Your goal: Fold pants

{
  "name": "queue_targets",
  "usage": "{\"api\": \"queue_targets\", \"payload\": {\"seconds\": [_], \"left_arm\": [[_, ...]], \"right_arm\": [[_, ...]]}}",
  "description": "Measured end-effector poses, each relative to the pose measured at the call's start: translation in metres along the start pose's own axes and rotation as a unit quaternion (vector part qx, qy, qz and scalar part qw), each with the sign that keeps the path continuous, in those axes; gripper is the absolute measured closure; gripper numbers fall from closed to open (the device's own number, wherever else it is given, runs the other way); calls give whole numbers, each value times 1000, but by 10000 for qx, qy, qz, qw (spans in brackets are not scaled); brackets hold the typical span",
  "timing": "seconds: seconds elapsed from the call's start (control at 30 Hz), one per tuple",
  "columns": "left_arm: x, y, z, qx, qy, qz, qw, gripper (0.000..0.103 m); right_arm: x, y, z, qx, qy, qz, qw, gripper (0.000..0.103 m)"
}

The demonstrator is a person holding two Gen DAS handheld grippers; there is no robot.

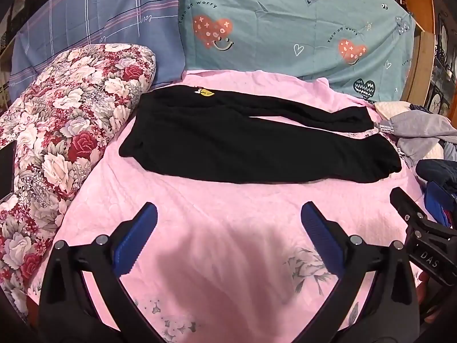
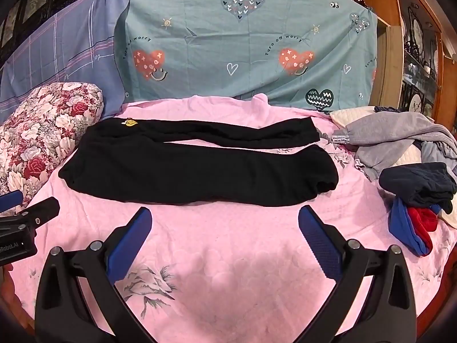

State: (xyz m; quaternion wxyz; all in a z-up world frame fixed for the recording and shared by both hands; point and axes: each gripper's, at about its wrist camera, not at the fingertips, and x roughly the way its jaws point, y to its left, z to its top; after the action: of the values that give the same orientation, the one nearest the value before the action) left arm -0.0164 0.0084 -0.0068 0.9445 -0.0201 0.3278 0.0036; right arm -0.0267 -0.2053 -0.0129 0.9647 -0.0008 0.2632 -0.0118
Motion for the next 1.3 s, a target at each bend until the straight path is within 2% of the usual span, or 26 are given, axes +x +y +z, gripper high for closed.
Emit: {"api": "queue_targets", "payload": {"seconds": [0.43, 1.3], "left_arm": [[-7, 2, -1, -24, -57, -4, 10000, 2], [-2, -2, 0, -34, 27, 9, 10000, 2]], "right_arm": [[-8, 3, 0, -92, -65, -6, 9999, 1], [1, 7, -5, -110, 71, 13, 9999, 1]]}}
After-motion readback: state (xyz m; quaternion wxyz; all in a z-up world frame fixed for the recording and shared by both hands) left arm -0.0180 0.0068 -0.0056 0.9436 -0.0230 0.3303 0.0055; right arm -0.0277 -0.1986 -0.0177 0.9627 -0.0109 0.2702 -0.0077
